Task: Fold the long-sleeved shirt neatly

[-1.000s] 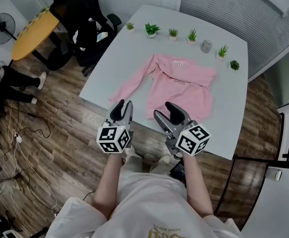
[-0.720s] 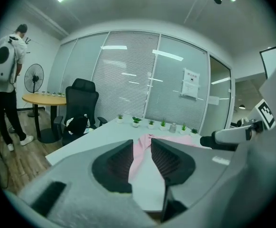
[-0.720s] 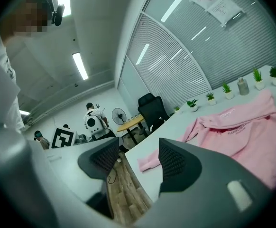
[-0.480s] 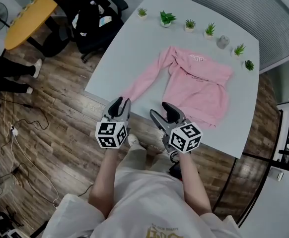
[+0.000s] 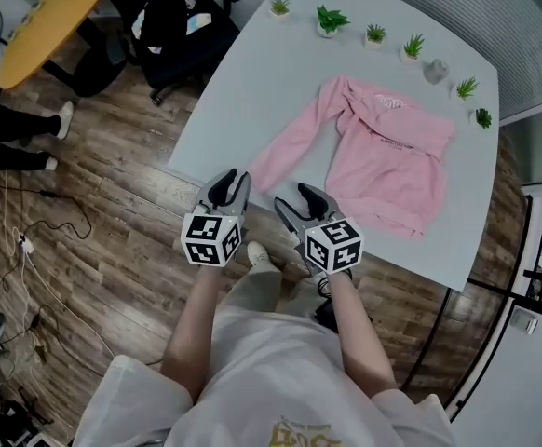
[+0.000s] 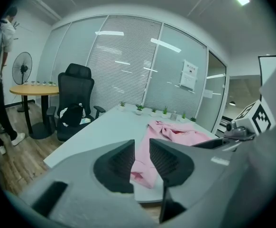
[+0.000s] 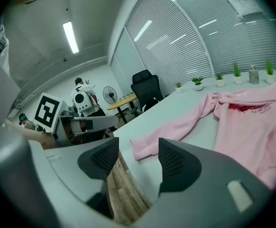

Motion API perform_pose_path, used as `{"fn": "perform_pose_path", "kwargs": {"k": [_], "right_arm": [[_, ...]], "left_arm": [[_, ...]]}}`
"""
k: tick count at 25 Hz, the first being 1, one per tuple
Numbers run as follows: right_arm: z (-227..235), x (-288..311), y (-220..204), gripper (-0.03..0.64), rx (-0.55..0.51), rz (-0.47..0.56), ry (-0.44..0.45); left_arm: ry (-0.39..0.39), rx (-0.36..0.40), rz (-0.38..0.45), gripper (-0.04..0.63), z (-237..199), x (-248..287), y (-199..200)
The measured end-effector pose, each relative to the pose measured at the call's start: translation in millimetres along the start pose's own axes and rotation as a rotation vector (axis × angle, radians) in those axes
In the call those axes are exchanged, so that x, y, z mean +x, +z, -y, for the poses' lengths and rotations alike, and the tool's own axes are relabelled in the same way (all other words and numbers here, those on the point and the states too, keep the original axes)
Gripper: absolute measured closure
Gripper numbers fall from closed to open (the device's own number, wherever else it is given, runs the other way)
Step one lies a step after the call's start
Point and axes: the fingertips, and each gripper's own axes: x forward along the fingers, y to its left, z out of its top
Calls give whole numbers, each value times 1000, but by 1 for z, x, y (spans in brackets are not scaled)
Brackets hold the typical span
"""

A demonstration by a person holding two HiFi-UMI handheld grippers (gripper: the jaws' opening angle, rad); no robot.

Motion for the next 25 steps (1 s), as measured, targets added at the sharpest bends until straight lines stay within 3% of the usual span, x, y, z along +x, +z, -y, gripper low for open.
{"fn": "perform_pose_path", "kwargs": {"k": [6,14,25], "right_arm": [[-7,36,-22,356,-76,-139,-9],[-5,68,-44,357,-180,-289,-65],[2,91,-52,359,-238,-380,-121]], "left_arm": [[-40,23,-67,497,-12,11,-19],[-36,19,-74,517,-27,15,-24],[-53,27,-88,528,-33,20,-24]]}}
